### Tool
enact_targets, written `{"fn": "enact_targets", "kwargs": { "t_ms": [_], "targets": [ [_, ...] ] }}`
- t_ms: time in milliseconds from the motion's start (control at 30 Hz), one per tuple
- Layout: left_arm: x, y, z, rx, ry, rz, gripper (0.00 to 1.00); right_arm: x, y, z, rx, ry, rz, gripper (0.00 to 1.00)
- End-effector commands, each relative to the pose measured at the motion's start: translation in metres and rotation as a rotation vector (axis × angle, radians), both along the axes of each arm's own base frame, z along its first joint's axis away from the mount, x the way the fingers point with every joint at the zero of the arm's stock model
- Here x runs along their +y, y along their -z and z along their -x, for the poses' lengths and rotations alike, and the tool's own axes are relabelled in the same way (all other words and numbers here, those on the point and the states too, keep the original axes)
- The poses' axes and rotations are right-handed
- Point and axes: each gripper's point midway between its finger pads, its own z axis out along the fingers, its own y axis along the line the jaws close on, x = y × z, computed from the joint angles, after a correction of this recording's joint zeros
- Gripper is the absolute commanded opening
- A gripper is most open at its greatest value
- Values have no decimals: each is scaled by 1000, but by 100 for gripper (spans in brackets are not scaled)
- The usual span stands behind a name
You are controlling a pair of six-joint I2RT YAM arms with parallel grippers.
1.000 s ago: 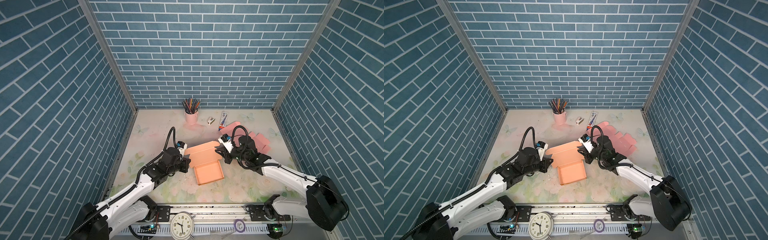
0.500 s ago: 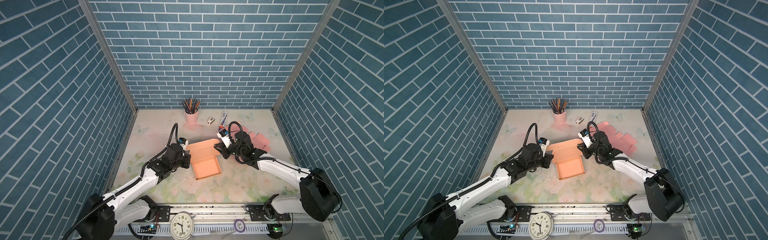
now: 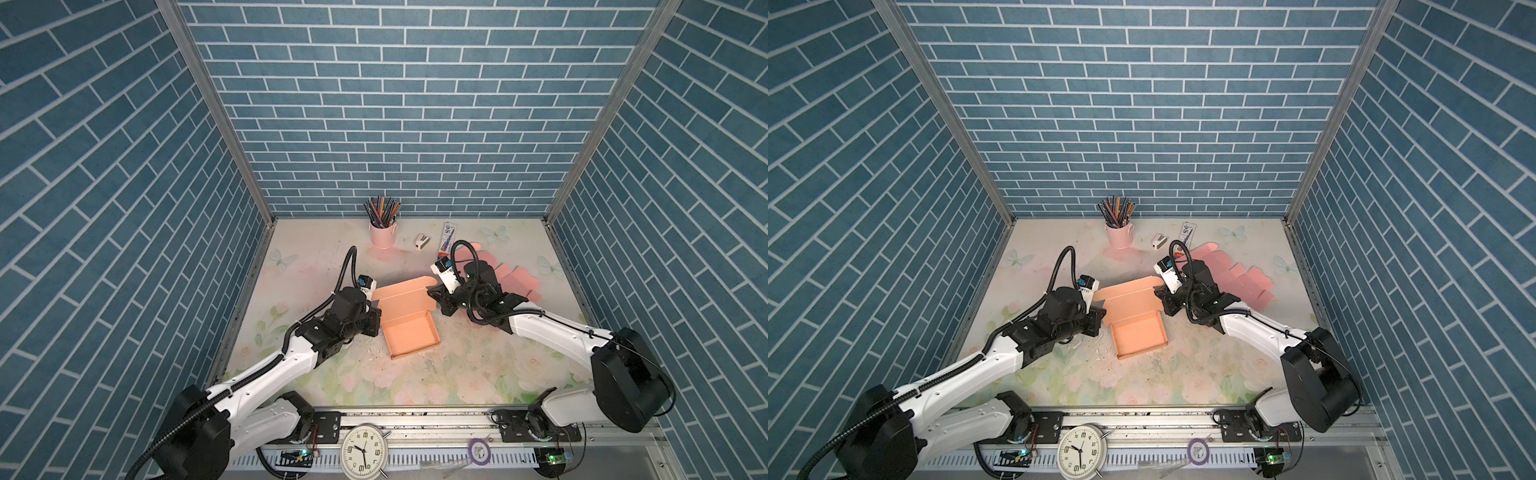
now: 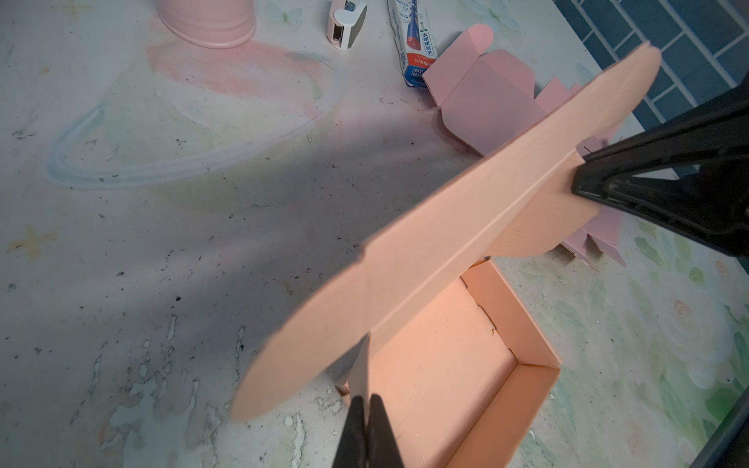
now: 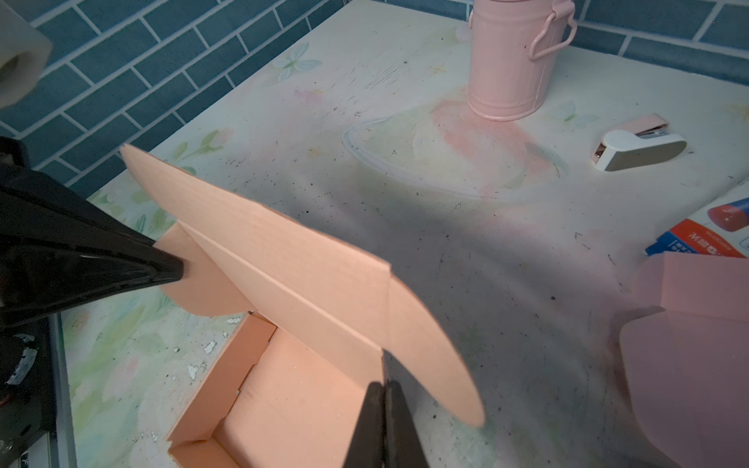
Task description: Fold the paper box
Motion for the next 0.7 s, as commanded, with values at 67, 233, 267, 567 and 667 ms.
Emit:
{"fn": "enact_targets", "kwargs": {
  "t_ms": [67,233,267,567,667],
  "targets": [
    [-6,-21,-19,-82,-28,12,0,10,-11,0,38,-2,-48,10],
    [-9,-31,-34,-133,-58,5,0,17,-22,-3,39,-2,-95,14],
    [-9,-32,-36,-143,-62,6,0,17,-24,-5,35,5,-98,16],
    [-12,-24,-51,-239,-88,-8,0,24,-16,-21,62,49,-101,18],
    [-13,-20,-52,-270,-94,-24,0,26,-14,-24,70,58,-108,18]
  ]
}}
